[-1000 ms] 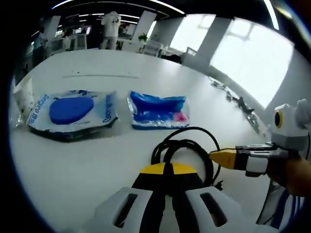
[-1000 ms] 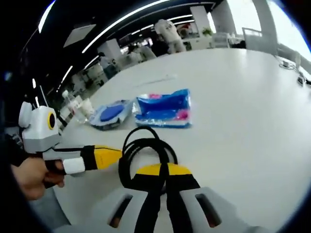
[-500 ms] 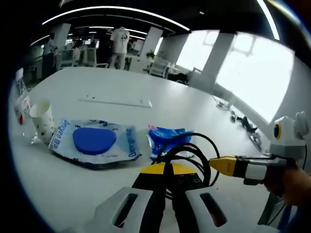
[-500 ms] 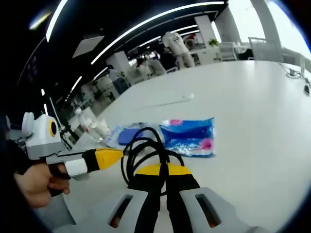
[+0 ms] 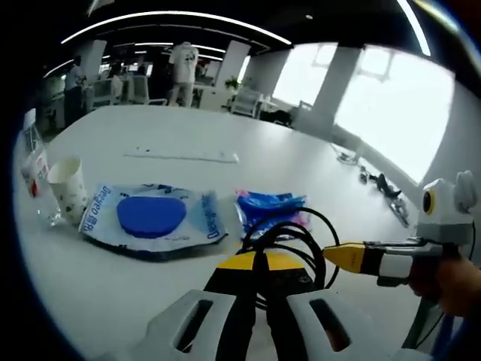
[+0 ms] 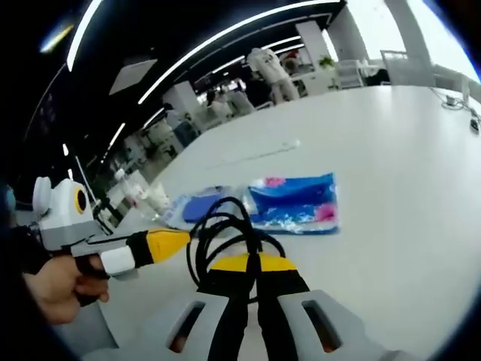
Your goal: Arrange the tabletop items into an orderly group along one side of the table until the central work area is clear of visible clutter.
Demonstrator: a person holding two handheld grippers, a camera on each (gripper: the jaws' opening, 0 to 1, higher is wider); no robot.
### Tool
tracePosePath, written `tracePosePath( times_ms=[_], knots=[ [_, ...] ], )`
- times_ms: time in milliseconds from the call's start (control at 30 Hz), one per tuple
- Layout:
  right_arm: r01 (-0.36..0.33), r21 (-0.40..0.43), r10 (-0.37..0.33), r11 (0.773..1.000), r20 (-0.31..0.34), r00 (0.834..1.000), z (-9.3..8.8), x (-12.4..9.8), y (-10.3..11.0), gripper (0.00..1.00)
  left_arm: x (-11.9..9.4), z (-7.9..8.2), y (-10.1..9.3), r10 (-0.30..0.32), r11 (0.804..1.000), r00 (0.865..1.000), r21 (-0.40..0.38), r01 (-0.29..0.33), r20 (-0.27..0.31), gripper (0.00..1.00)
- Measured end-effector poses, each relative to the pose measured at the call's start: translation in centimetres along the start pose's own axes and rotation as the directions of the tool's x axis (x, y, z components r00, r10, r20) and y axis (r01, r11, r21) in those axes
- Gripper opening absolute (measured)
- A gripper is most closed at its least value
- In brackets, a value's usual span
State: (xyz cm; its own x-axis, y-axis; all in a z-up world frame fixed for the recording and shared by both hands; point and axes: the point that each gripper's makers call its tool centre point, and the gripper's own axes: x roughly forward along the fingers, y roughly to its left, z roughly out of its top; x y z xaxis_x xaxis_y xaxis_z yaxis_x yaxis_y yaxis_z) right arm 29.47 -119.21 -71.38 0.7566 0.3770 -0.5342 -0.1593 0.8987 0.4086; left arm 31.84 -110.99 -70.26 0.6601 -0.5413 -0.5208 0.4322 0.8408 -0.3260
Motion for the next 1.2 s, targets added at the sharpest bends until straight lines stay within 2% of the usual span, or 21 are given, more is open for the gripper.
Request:
tracePosePath(
  times_ms=[233, 333, 567, 800, 1033, 1200],
  knots=[
    [0.008, 0.014, -0.008, 1.0, -0.017, 1.0, -0.5, 0.3, -0.5, 0.0, 0.8, -0.7, 0.3, -0.004, 1.0, 1.0, -0.003, 0.004, -0.022, 0.01],
    [0.017, 0.032, -0.016, 0.999, -0.027, 1.0, -0.7, 0.3, -0.7, 0.0, 1.2, -0.9, 0.3, -0.005, 0.999, 1.0, -0.033, 0.004, -0.025, 0.01],
    [0.033, 0.061, -0.03, 0.998, -0.057, 0.998, -1.7, 0.6, -1.8, 0.0, 2.1, -1.9, 0.1, -0.014, 1.0, 0.998, -0.022, 0.013, -0.064, 0.01],
    [0.037, 0.091, -0.028, 0.995, -0.097, 0.995, -2.3, 0.8, -2.2, 0.0, 2.6, -2.6, 0.2, -0.002, 1.0, 0.996, -0.03, -0.001, -0.088, 0.01],
    [0.046, 0.136, -0.026, 0.99, -0.141, 0.99, -3.2, 1.1, -2.7, 0.0, 3.0, -3.6, 0.5, 0.013, 0.999, 0.99, -0.044, -0.019, -0.138, 0.02],
    [0.043, 0.135, -0.022, 0.99, -0.155, 0.988, -3.4, 1.3, -2.8, 0.0, 3.1, -4.2, 0.8, 0.022, 0.998, 0.987, -0.052, -0.03, -0.158, 0.02]
  ],
)
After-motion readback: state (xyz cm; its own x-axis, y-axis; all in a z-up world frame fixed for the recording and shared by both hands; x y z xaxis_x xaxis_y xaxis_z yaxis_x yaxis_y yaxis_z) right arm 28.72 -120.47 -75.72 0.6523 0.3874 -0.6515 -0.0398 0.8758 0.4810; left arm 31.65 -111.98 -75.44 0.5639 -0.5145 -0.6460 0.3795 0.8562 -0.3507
